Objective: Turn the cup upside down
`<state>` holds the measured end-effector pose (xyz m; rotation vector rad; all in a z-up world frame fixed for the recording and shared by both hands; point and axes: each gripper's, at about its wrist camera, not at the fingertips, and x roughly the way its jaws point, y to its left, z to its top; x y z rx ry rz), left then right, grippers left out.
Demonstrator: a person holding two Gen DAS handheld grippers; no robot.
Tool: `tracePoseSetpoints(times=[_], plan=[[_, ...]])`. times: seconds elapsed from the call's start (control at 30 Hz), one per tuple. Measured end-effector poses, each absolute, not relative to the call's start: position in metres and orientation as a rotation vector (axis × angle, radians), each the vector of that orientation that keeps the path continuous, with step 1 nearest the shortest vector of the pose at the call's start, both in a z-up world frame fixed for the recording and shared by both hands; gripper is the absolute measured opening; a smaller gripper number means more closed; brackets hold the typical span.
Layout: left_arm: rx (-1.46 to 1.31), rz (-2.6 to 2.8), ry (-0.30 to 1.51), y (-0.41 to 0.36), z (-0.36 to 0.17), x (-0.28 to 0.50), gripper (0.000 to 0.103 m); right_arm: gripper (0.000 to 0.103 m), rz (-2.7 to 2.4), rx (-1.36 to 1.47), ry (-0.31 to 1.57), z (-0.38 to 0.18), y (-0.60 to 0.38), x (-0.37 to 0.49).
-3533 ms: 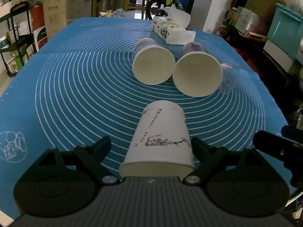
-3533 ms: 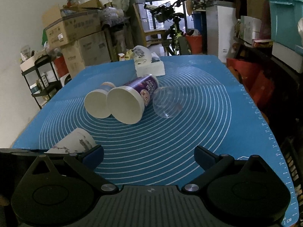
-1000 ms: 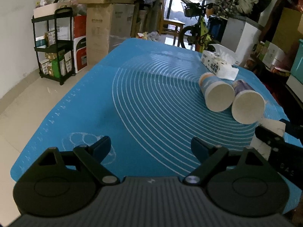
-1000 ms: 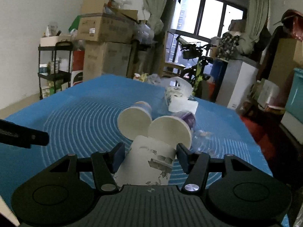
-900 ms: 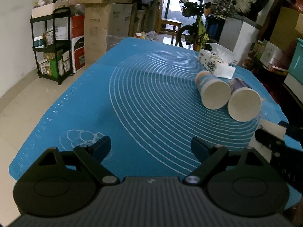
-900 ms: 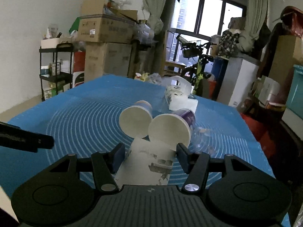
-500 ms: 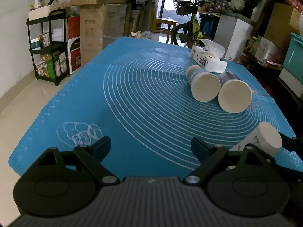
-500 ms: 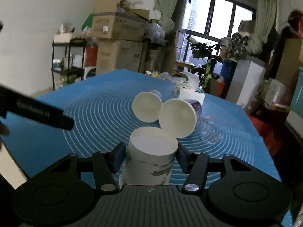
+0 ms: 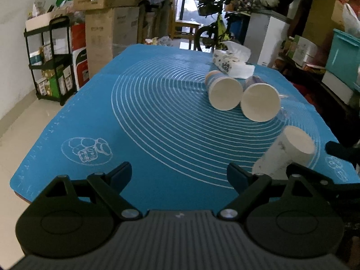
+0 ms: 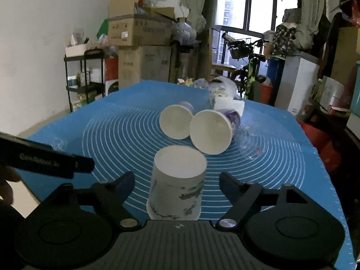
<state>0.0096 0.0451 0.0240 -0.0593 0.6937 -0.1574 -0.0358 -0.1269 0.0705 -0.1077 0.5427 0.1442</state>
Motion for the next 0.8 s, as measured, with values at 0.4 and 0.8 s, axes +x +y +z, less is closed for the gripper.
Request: tracePoseSetpoints(times=[0.4, 0.8], plan=[[0.085, -0.183, 0.631, 0.009, 0.027, -0.047, 0.091, 0.095, 0.140, -0.060, 0.614, 0.070, -0.151, -0.091], [0.142, -0.192, 0.632, 0.001, 0.017, -0.067, 0.091, 0.095, 0.146, -0.008, 0.655, 0.060, -0.156, -0.112]])
